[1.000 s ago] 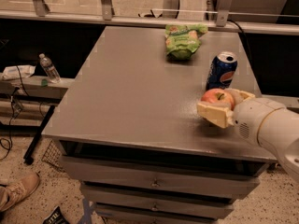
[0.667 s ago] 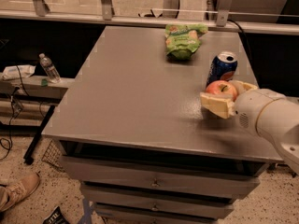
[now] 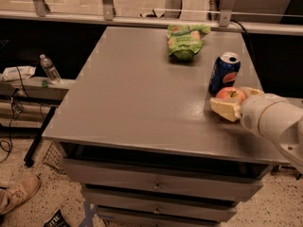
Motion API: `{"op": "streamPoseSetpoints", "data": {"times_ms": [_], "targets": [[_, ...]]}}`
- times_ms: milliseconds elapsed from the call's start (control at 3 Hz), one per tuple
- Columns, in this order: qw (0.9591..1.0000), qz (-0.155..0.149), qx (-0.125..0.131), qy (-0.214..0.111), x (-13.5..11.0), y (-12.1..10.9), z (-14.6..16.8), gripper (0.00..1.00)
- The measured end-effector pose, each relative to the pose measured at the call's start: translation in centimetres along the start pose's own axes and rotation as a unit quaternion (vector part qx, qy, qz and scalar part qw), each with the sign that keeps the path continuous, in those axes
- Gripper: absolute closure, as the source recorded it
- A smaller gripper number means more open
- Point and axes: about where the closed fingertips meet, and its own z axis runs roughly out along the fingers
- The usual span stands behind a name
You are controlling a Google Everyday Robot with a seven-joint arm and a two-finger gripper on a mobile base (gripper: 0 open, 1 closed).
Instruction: Move apple near pepsi can
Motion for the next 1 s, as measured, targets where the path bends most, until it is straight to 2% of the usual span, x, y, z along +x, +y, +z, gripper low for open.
{"op": "streamPoseSetpoints", "data": {"times_ms": [333, 667, 1000], "targets": [[0.9999, 0.005, 0.01, 0.012, 1.08, -0.9, 0.25, 1.0], [0.9999, 0.005, 0.01, 0.012, 0.81, -0.95, 0.12, 0.83], [0.9999, 0.004, 0.01, 0.011, 0.7, -0.88, 0.1, 0.6]]}}
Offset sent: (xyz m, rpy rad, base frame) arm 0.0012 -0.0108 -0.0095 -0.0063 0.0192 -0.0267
